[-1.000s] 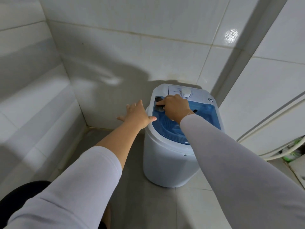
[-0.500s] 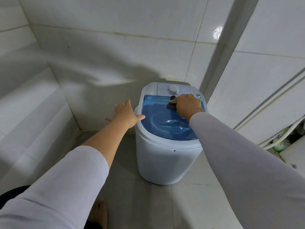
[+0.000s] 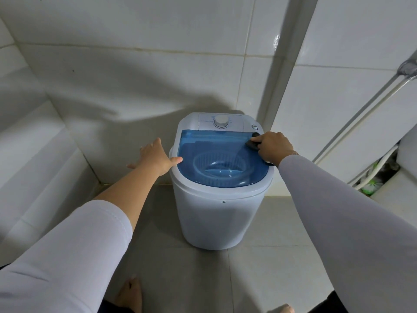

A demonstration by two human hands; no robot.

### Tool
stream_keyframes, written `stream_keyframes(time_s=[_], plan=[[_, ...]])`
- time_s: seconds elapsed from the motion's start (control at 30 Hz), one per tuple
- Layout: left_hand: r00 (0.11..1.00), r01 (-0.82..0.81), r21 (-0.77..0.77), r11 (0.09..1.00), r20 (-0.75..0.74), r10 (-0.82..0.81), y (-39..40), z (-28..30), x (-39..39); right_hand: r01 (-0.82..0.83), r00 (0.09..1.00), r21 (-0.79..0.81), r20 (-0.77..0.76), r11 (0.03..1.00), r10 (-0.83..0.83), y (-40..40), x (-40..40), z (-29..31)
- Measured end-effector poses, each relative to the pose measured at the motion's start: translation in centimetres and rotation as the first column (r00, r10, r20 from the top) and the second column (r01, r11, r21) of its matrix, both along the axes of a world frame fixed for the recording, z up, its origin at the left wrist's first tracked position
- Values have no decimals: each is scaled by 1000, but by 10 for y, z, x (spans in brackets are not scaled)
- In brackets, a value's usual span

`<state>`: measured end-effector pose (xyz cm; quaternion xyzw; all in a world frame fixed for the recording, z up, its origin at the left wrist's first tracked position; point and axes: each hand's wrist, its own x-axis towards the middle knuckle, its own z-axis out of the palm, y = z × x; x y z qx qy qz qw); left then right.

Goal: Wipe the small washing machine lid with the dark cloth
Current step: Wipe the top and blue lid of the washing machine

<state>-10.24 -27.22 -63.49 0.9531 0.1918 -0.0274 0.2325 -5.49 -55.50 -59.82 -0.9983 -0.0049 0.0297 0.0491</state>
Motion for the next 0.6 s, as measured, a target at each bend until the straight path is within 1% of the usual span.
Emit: stream_keyframes(time_s=[0.07,0.13,0.2,0.27,0.33,0.4,0.5,0.6], plan=[[1000,-9,2,1000,4,8,0,0,0,54,998,12,12,998,-55,-2,0,6],[1000,-15,10,1000,10,15,0,2,0,45,998,-14,48,999,-44,5,0,19],[1000,-12,-4,1000,17,12,0,4,0,-55,995,-40,86,998,58,22,-2,37],[1000,-7,-51,999,13,8,0,4,-3,-195,974,-33,114,980,197,47,-8,50],[1000,9,-105,994,-2,-9,0,2,-5,-324,939,-39,104,945,327,75,-17,55],[999,31,-129,991,-18,-34,-1,1,-8,-420,903,-59,75,906,424,104,-25,49],[998,54,-141,989,-13,-57,0,-2,-10,-507,856,-135,42,851,516,138,-34,32],[999,42,-155,987,-20,-45,2,-6,-9,-507,854,-215,8,835,520,153,-37,15]])
